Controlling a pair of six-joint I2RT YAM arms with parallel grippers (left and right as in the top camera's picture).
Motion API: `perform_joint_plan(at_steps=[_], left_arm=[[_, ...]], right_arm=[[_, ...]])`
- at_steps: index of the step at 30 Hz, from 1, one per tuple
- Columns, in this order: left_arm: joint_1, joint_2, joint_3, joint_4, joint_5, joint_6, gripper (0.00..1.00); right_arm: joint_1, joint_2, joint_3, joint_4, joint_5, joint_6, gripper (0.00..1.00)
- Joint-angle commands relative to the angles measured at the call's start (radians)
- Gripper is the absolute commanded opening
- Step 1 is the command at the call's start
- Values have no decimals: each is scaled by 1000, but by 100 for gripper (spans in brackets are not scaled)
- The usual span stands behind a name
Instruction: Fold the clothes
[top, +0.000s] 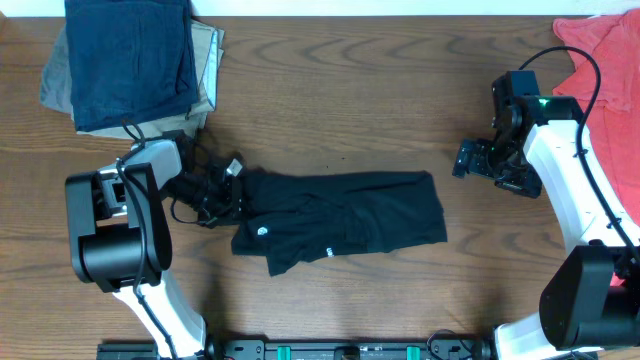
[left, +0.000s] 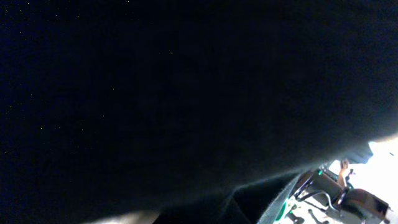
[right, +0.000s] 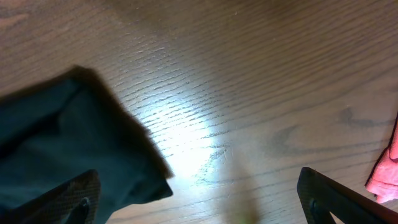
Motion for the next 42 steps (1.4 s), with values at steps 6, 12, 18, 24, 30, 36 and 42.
perform_joint_plan(at_steps=[6,12,18,24,30,36,42], left_arm=[[13,-17,207,-220,-500,-224,6],[13,-138,384,-372,-499,-244,6],[-19,-279,438,-509,-499,-242,6],[-131,-348,438,-549,-443,-242,6],[-305,-340,416,-453,-404,-283,6],[-462,-325,394,-321,-401,-414,6],[-586,-281,393,-188,-401,-490,7]], right_arm=[[-2,-2,11,-1,0,-1,99],[-2,-2,11,0,0,-1,99],[-2,-2,11,0,0,-1,99],[-3,-2,11,0,0,-1,99],[-3,-2,11,0,0,-1,99],[-3,-2,11,-1,0,-1,99],[-3,-2,11,0,0,-1,99]])
